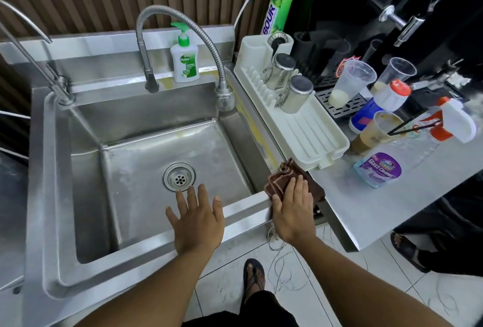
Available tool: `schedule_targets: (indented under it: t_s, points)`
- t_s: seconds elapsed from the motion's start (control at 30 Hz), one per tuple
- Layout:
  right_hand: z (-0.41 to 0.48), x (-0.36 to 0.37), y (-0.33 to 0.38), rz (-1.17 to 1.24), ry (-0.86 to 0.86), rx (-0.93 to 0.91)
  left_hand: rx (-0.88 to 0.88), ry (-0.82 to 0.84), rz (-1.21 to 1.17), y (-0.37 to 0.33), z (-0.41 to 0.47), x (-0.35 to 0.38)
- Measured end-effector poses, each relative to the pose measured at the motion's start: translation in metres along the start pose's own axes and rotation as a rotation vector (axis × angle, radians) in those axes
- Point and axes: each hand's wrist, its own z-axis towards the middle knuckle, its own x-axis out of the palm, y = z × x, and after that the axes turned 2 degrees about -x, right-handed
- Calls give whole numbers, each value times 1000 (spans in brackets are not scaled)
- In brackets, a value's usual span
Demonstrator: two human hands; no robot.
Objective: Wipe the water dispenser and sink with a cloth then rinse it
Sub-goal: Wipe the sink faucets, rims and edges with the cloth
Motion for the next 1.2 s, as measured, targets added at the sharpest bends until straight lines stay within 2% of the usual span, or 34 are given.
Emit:
schedule_targets:
  t_s: [0.1,0.23,0.3,0.4,0.5,0.6,0.9,1.1,1.2]
  points:
    - [-12,8,24,32,16,57,-3,8,5,1,1,0]
    - [-45,19,51,37,59,-78,-8,5,-5,-1,0,0]
    - [-54,20,53,79,15,-88,-11,11,13,-1,0,-1]
    - [-53,17,56,191,-94,100,-11,3,19,-2,1,-1]
    - [-33,15,68,301,-9,306,-2,3,18,-1,0,-1]
    - [-5,11,65,258,-15,380,0,-3,17,1,1,0]
    - [37,0,17,0,-49,243,3,-26,6,1,2,2]
    - [3,11,54,13,18,231,-3,-13,7,0,0,0]
    - [-27,30,88,41,-32,127,-14,-14,-11,-1,1,1]
